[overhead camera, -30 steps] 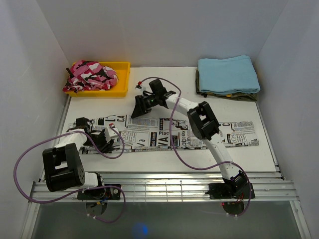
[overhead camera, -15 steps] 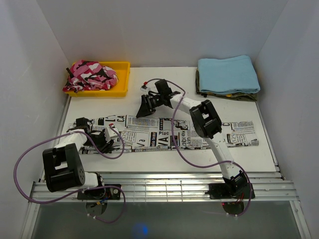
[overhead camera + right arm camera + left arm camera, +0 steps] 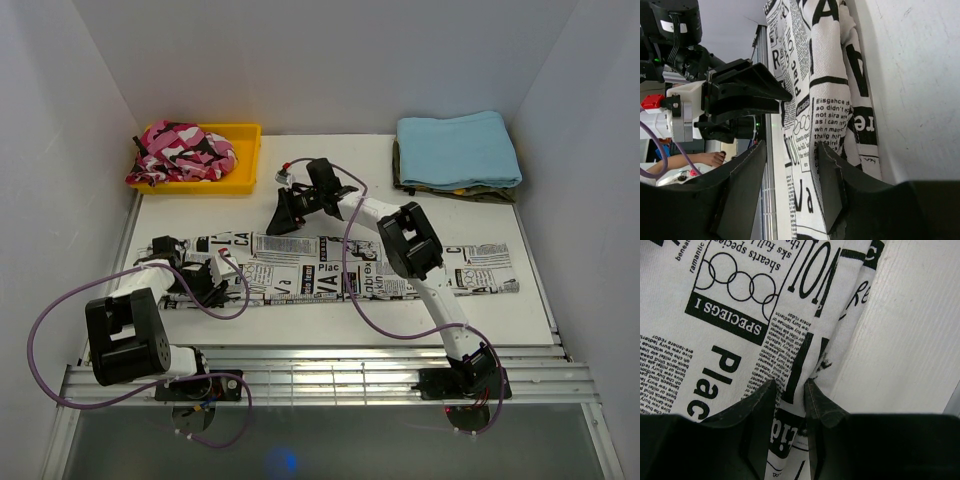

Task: Fold and stack the trousers
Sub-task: Fold the trousers

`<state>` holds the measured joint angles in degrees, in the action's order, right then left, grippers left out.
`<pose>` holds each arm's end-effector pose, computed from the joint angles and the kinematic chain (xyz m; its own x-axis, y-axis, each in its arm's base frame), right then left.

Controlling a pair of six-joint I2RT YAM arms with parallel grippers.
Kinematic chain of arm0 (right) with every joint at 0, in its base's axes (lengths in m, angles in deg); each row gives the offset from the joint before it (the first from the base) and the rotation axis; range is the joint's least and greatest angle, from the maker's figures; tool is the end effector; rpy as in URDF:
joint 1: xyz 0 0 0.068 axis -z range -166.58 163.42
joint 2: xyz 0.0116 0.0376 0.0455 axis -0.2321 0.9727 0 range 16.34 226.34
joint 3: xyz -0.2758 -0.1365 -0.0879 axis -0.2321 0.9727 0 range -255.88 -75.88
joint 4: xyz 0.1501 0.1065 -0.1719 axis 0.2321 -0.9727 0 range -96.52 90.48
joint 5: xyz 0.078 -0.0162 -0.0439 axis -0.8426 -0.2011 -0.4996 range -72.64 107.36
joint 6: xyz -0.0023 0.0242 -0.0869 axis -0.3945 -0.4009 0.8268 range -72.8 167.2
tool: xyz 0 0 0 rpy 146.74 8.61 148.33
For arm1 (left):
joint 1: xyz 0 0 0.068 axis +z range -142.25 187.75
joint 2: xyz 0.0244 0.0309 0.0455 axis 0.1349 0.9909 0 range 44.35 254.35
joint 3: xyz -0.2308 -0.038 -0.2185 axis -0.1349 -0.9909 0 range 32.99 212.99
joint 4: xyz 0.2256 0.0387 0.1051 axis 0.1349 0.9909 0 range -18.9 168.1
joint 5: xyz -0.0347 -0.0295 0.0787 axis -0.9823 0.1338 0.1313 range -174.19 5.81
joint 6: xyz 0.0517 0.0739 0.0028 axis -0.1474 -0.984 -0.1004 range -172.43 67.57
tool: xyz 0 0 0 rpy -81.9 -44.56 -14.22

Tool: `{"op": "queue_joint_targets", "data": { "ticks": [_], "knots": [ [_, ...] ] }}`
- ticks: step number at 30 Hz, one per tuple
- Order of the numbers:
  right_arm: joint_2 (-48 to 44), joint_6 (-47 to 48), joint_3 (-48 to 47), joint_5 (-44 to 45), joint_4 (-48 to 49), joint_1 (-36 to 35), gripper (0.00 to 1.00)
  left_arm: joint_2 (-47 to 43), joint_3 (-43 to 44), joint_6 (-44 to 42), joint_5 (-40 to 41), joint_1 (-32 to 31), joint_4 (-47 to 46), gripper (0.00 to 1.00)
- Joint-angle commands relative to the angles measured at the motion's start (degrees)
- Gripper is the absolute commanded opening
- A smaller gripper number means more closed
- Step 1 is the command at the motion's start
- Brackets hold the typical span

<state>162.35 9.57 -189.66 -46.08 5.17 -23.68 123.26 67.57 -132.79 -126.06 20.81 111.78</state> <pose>0.4409 0.4239 0.1629 -0.8430 -0.2954 -0.4496 -0.4893 0.0738 0.8690 0.1889 -0.0115 0.1657 -0.2727 0.6903 -0.6701 0.9380 0.3456 -0.0257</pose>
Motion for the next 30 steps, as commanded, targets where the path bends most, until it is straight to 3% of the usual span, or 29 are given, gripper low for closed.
{"op": "queue_joint_targets", "data": {
  "ticks": [1, 6, 9, 16, 19, 23, 27, 30],
  "knots": [
    [-0.12, -0.10, -1.09, -1.17, 1.39, -0.69, 0.53, 4.23, -4.18, -0.59, 7.59, -0.49, -0.26, 0.40],
    [1.81, 6.94, -4.25, 3.58, -9.94, -2.18, 0.58, 4.32, -4.18, -0.33, 7.41, -0.40, -0.43, 0.40],
    [2.17, 7.83, -4.70, 3.67, -11.01, -2.98, 0.58, 4.32, -4.27, -0.41, 7.33, -0.40, -0.34, 0.40],
    [1.64, 4.59, -3.39, 2.18, -7.26, -4.82, 0.59, 4.67, -4.09, -0.50, 6.98, -0.40, -0.34, 0.40],
    [0.33, 2.21, -0.40, 3.67, -1.82, -5.44, 0.72, 4.84, -4.18, -0.68, 6.89, -0.40, -0.43, 0.40],
    [-1.08, 0.53, 1.98, 8.75, 2.26, -5.09, 0.76, 4.67, -4.27, -0.33, 6.80, -0.40, -0.52, 0.39],
    [-2.14, 7.17, 0.24, 15.95, -2.63, -4.21, 0.75, 4.84, -4.27, -0.50, 6.80, -0.49, -0.52, 0.39],
    [-1.53, 7.74, 0.14, 15.27, -2.23, -4.29, 0.72, 5.02, -4.18, -0.41, 6.71, -0.40, -0.52, 0.39]
  ]
}}
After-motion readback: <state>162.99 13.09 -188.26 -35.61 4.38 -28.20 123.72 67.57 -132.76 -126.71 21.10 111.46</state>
